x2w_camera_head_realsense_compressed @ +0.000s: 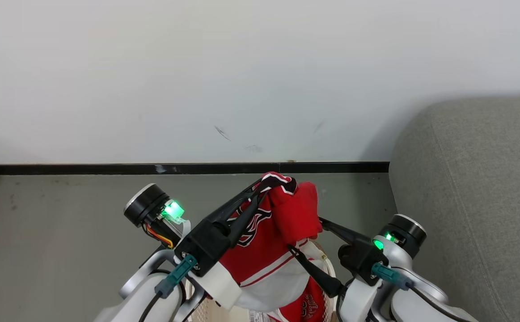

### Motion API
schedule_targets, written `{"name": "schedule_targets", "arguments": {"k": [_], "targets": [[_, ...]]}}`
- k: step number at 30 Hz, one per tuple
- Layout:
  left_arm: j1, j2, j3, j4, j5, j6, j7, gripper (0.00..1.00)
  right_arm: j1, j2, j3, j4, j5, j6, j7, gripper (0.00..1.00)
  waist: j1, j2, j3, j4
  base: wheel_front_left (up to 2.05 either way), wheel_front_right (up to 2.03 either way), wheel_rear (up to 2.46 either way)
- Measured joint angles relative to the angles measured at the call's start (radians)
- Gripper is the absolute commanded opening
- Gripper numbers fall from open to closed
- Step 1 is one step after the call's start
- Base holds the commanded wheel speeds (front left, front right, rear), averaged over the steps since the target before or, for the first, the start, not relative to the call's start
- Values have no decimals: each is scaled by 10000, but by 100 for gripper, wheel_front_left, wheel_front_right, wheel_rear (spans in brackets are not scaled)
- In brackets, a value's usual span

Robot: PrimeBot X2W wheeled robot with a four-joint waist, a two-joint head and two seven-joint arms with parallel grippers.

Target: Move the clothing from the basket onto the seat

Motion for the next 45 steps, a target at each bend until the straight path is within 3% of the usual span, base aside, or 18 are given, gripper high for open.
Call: {"name": "schedule_targets", "arguments": {"k": [8, 10, 11, 12, 13, 24, 30, 45], "targets": [[145, -15, -288, -393, -192, -31, 403, 0, -354, 412, 418, 570, -314, 0, 0, 100, 0, 0, -276, 173, 0, 0, 0], [167, -23, -318, -464, -284, -54, 514, 0, -385, 581, 384, 713, -341, 0, 0, 48, 0, 0, -297, 210, 0, 0, 0], [208, -29, -322, -500, -387, -84, 546, 0, -402, 644, 334, 767, -362, 0, -2, 37, 0, 0, -303, 228, 0, 0, 0], [267, -29, -322, -537, -437, -84, 587, 0, -417, 711, 259, 767, -364, 0, 0, 8, 0, 0, -304, 245, 0, 0, 0], [327, -29, -324, -550, -443, -84, 621, 0, -446, 754, 188, 767, -364, 0, 0, 0, 0, 0, -304, 260, 0, 0, 0], [768, 31, 134, -614, -805, 17, 792, 0, -258, 746, -650, 752, 6, 0, 0, 0, 0, 0, -206, 131, 0, 0, 0], [1112, -10, 253, -569, -1122, 109, 780, 100, 168, 604, -1524, 499, 192, 6, 0, 0, 0, 0, -154, -82, 0, 0, 0], [1632, -395, 29, -510, -1760, 102, 334, 100, 759, 56, -3856, -460, 255, 10, 0, 0, 0, 0, -60, -713, 0, 0, 0]]}}
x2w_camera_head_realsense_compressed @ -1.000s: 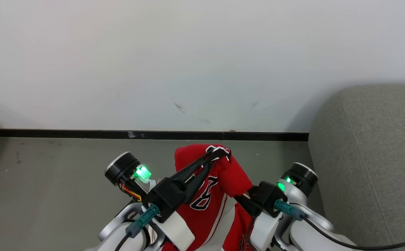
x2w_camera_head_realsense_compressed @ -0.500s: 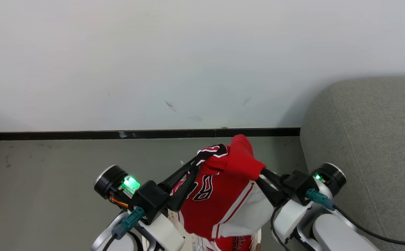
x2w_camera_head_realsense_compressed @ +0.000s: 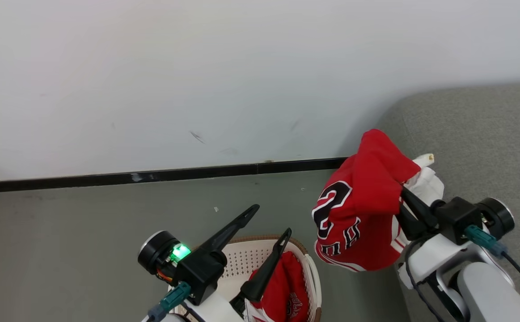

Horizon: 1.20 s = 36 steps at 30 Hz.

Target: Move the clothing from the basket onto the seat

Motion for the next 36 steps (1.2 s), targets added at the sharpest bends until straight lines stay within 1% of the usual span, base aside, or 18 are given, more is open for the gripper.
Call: {"name": "schedule_targets", "arguments": {"k": [5, 14, 22, 26, 30, 34, 36], "targets": [[110, -82, -393, 29, -84, -31, -171, 100, 503, -58, -909, -314, -25, 0, 0, 0, 0, 0, 4, -271, 0, 0, 0], [136, -201, -1223, 144, -364, -224, -345, 100, 1529, -73, -2518, -867, -148, 0, 0, 0, 0, 0, -12, -886, 0, 0, 0], [133, -209, -1808, 311, -520, -276, -468, 100, 2595, 188, -3615, -1325, -174, -2, 0, 0, 0, 0, -27, -1551, 0, 0, 0], [132, -215, -1931, 382, -606, -280, -525, 100, 3016, 357, -3827, -1457, -182, -2, 0, 0, 0, 0, -29, -1897, 0, 0, 0], [131, -215, -1950, 435, -606, -322, -650, 100, 3177, 382, -3783, -1567, -182, -2, 0, 0, 0, 0, -19, -2237, 0, 0, 0], [130, -205, -1942, 462, -604, -322, -688, 100, 3150, 213, -3482, -1592, -259, -2, 0, 0, 1, 0, 16, -2537, 0, 0, 0], [129, -192, -1898, 460, -602, -322, -698, 100, 3048, 25, -3225, -1459, -257, -2, 0, 0, 0, 0, 58, -2661, 0, 0, 0]]}}
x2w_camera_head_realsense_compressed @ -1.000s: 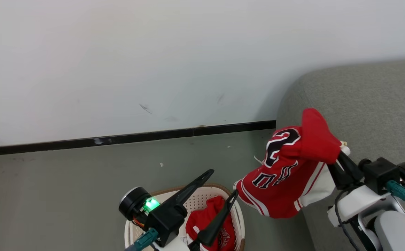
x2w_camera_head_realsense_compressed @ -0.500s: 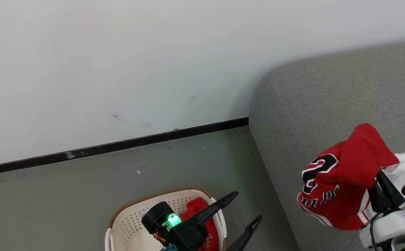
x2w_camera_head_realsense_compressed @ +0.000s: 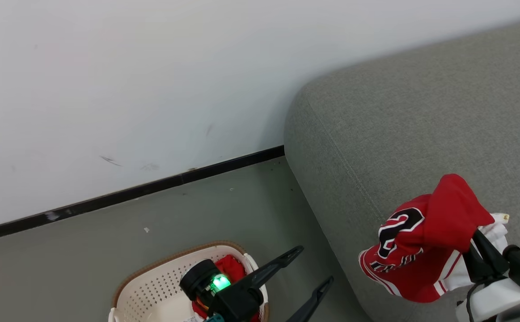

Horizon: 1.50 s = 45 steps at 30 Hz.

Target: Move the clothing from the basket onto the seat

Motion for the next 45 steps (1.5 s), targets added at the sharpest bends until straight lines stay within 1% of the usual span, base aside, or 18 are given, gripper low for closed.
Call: {"name": "schedule_targets", "arguments": {"k": [3, 6, 11, 15, 16, 21, 24, 28, 33, 40, 43, 45], "targets": [[0, 50, 157, -21, 42, 25, -21, 100, -383, -207, 268, 182, 221, 0, 0, 0, 0, 0, 123, -128, 0, 0, 0], [0, 107, 314, -84, 98, 153, -71, 100, -1142, -382, 240, 451, 594, 2, 102, 0, 0, 0, 297, -203, 0, 0, 0], [-21, 272, 577, -280, 207, 418, -71, 100, -2707, -965, -123, 809, 1070, 0, 464, 0, 0, 0, 649, -253, 0, 0, 0], [-94, 313, 846, -548, 441, 650, -75, 100, -3707, -1195, -261, 1104, 1427, 2, 744, 0, 0, 0, 967, -237, 0, 0, 0], [-139, 343, 930, -671, 558, 717, -73, 100, -4106, -1350, -451, 1329, 1538, 0, 846, 0, 0, 0, 1134, -214, 0, 0, 0], [-300, 460, 1005, -986, 777, 941, -6, 100, -5020, -1856, -1016, 1979, 1697, 0, 1018, 0, 0, 0, 1590, -122, 0, 0, 0], [-406, 616, 920, -1145, 947, 941, 148, 100, -5436, -2094, -1193, 2355, 1764, 0, 1114, 0, 0, 0, 1881, -43, 0, 0, 0], [-628, 623, 838, -1455, 1198, 941, 334, 100, -5893, -2514, -1453, 2957, 1779, 0, 1114, 0, 0, 0, 2292, 91, 0, 0, 0], [-932, 665, 746, -1791, 1411, 955, 558, 100, -6446, -2847, -1816, 3499, 1854, 2, 1108, 0, 0, 0, 2819, 298, 0, 0, 0], [-1323, 671, 589, -2130, 1643, 934, 773, 100, -7095, -2989, -2148, 4048, 1822, 2, 905, 0, 0, 0, 3450, 563, 0, 0, 0], [-1498, 669, 477, -2203, 1737, 876, 957, 100, -7427, -3032, -2240, 4366, 1609, 0, 775, 0, 0, 0, 3767, 690, 0, 0, 0], [-1609, 660, 416, -2255, 1783, 848, 986, 100, -7430, -2938, -2184, 4637, 1383, 2, 677, 0, 0, 0, 3981, 769, 0, 0, 0]]}}
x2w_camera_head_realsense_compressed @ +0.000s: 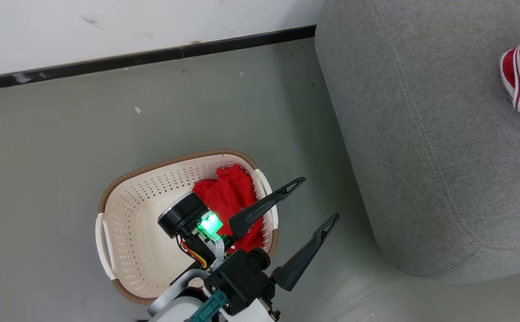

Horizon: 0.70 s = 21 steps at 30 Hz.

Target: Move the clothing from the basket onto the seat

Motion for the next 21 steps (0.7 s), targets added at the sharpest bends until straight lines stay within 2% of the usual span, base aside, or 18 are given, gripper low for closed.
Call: {"name": "schedule_targets", "arguments": {"k": [5, 13, 21], "targets": [[-347, -25, -81, -148, 96, -100, 107, 100, 4, 504, -199, 851, -82, 0, -159, 0, -1, 0, 518, 180, 0, 0, 0], [-817, -10, -104, -196, 173, -276, 263, 100, -34, 838, -372, 1848, -161, 0, -403, 0, 0, 0, 1340, 437, 0, 0, 0], [-1345, -46, -121, -213, 253, -351, 259, 100, -316, 855, -495, 2019, -140, 0, -600, 0, 0, 0, 1921, 544, 0, 0, 0]]}}
